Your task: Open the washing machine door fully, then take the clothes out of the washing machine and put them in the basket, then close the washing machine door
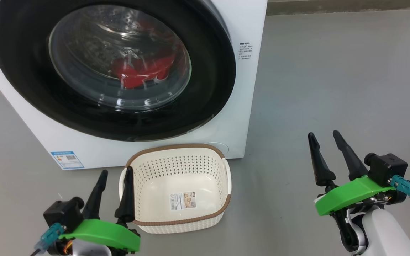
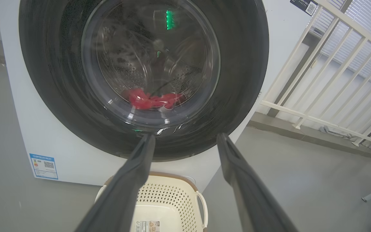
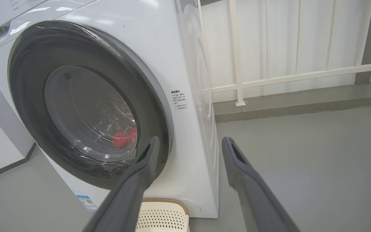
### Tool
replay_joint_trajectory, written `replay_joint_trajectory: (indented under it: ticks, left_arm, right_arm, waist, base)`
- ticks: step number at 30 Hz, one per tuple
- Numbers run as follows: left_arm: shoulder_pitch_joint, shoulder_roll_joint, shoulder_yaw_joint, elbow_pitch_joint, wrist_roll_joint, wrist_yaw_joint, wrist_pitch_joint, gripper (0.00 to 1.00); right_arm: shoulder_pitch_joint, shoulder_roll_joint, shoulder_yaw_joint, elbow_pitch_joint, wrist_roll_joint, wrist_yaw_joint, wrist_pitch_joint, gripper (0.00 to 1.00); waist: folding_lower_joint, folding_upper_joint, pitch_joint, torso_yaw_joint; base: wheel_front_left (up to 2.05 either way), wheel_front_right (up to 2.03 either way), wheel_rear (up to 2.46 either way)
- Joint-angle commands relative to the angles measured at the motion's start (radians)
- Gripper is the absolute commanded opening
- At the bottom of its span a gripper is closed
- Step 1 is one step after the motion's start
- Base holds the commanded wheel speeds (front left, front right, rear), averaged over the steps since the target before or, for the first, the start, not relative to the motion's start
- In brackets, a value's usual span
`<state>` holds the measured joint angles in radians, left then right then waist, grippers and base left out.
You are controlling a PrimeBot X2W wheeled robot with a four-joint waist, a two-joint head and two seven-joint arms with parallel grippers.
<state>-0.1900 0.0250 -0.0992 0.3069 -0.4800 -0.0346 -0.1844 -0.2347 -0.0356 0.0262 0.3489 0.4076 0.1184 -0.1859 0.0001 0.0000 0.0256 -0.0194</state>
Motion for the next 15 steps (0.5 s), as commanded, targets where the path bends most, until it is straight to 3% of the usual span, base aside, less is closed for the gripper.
replay_joint_trajectory:
  ticks: [1, 15]
  left_arm:
    - [-0.051, 0.020, 0.020, -0.035, 0.042, 0.004, -0.018, 1.00]
    - [-0.066, 0.024, 0.002, -0.055, 0.186, 0.008, -0.059, 1.00]
  right_arm:
    - [-0.057, -0.009, 0.023, -0.027, -0.043, 0.010, -0.016, 1.00]
    - [-0.075, -0.013, 0.023, -0.042, -0.207, 0.012, -0.057, 1.00]
  waist:
    - [0.0000, 0.0000, -0.002, 0.001]
    - [0.0000, 0.0000, -0.004, 0.002]
  base:
    - [0.00, 0.00, 0.00]
    - [0.00, 0.00, 0.00]
